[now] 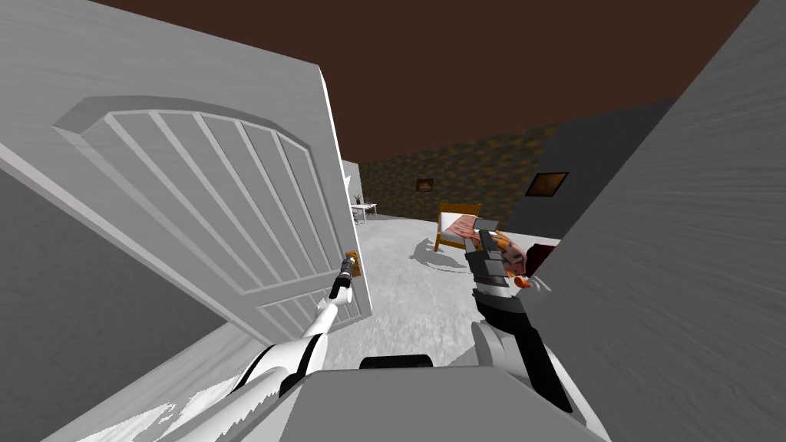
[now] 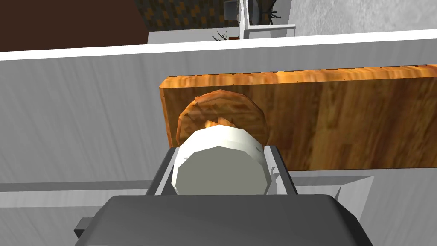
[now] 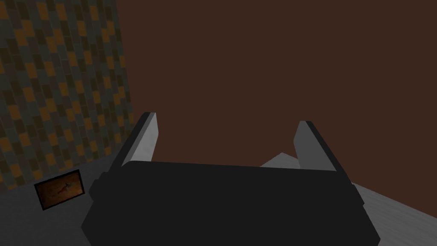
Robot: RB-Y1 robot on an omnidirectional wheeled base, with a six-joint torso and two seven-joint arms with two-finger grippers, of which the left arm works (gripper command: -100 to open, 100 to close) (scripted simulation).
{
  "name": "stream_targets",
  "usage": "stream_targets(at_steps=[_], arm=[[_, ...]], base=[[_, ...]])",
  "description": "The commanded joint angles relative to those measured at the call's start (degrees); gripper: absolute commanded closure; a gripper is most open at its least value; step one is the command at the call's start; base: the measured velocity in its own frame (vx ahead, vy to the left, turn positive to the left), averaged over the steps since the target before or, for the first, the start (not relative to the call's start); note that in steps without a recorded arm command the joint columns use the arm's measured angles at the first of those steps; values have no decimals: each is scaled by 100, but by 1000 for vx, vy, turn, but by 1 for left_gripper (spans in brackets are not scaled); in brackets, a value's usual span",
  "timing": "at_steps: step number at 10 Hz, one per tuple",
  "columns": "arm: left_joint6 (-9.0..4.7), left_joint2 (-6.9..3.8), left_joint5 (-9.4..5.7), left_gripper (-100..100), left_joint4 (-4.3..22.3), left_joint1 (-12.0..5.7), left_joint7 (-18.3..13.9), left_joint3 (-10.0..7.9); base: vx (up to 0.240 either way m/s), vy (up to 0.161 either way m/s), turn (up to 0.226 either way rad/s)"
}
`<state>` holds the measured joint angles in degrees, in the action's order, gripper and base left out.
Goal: Push the door open
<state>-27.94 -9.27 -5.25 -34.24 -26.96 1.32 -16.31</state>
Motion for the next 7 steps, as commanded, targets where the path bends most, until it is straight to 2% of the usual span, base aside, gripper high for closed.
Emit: stream_targets(at_steps=[1,7], arm=[[34,-28,42,100,-105,27,27,-133],[46,21,231,100,-113,15,47,-448]], base=[[205,-86,161],[187,-89,152]])
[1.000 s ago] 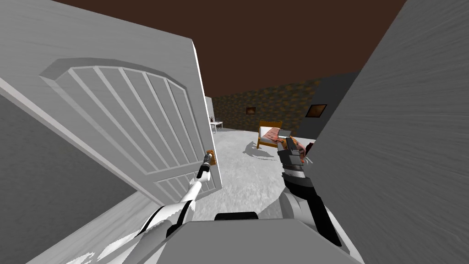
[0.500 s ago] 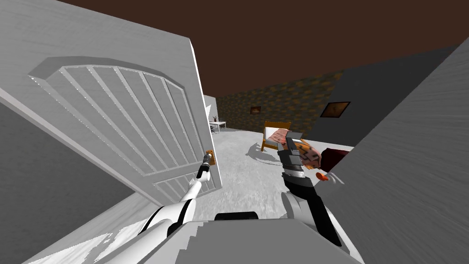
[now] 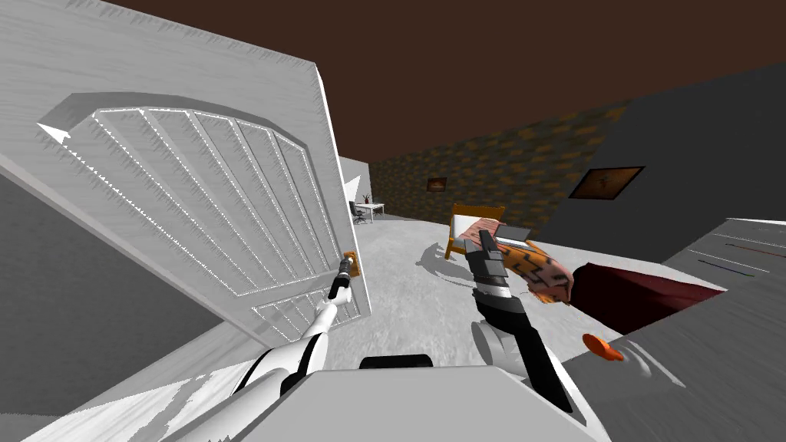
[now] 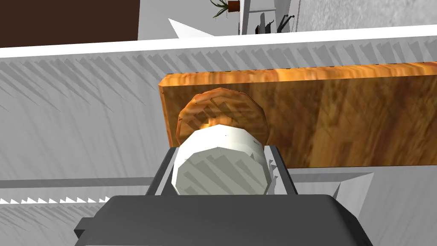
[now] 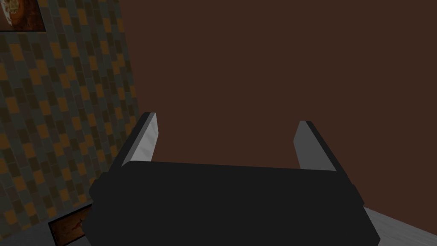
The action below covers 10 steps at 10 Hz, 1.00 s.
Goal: Push the door open
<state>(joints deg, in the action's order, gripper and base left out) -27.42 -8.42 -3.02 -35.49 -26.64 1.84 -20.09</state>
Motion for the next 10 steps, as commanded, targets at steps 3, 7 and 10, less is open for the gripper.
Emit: stream_targets(at_steps=[3,7,10], arm=[[0,-38,104,100,8,-24,5,-232],[5,-16,191,100,5,-30,14,-377],[8,-2,241,100,2,-33,20,-462]], base=[[202,-102,166],[173,-79,113],[176,-95,95]])
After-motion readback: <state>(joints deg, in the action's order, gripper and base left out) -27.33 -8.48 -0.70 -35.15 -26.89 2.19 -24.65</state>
